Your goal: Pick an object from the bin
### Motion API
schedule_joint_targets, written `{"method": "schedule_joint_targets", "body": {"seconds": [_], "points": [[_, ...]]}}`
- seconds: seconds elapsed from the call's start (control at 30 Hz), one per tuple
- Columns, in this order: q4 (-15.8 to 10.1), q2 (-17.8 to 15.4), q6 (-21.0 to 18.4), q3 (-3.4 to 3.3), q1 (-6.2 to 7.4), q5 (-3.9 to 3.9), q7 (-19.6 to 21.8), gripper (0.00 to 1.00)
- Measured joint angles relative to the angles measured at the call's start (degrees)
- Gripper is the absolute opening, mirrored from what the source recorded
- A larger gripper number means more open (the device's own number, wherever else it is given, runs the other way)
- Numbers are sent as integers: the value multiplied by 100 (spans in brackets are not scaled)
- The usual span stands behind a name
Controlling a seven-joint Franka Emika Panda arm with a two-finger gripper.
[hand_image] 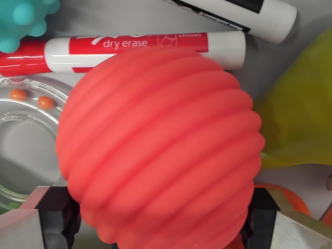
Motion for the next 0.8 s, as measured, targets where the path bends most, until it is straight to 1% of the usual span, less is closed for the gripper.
{"method": "schedule_joint_targets", "body": {"seconds": [0.13, 0.4, 0.8], "points": [[-7, -33, -32, 0, 0, 0, 0, 0], [-63, -244, -190, 1, -1, 0, 0, 0], [-156, -720, -626, 17, -9, 17, -5, 0]]}}
